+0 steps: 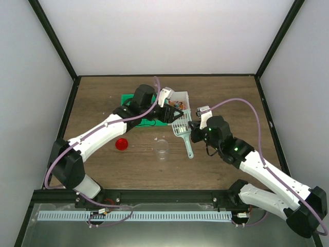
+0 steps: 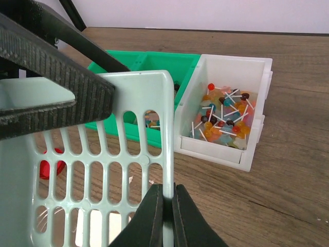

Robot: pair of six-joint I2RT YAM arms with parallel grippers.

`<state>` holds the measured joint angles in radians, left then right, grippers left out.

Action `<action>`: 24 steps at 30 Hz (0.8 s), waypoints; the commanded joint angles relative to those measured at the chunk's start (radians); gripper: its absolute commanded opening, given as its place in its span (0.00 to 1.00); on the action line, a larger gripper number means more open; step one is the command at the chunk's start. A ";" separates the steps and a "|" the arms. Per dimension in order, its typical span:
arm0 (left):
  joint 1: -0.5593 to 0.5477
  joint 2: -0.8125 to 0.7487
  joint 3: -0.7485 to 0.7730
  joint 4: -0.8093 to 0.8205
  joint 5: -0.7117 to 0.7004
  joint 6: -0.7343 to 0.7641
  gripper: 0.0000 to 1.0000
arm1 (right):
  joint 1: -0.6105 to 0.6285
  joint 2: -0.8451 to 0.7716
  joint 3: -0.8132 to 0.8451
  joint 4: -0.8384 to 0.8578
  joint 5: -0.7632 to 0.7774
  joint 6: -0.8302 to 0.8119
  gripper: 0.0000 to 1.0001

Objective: Pack the candies
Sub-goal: Pick up the spatula from the center of the board.

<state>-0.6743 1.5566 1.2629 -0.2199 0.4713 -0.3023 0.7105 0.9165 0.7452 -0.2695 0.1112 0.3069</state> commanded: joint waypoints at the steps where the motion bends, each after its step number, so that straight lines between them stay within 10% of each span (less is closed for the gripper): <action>1: 0.004 0.009 0.032 -0.022 0.042 0.014 0.55 | 0.012 -0.019 0.023 -0.005 -0.015 -0.019 0.01; 13: 0.004 -0.014 -0.033 0.033 0.054 -0.014 0.04 | 0.012 -0.029 0.010 0.012 -0.005 0.005 0.02; 24: 0.041 -0.063 -0.150 0.209 0.055 -0.113 0.04 | 0.012 -0.077 -0.039 0.073 0.073 0.094 0.43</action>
<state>-0.6586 1.5410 1.1526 -0.1329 0.5243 -0.3546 0.7151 0.8665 0.7250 -0.2298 0.1158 0.3500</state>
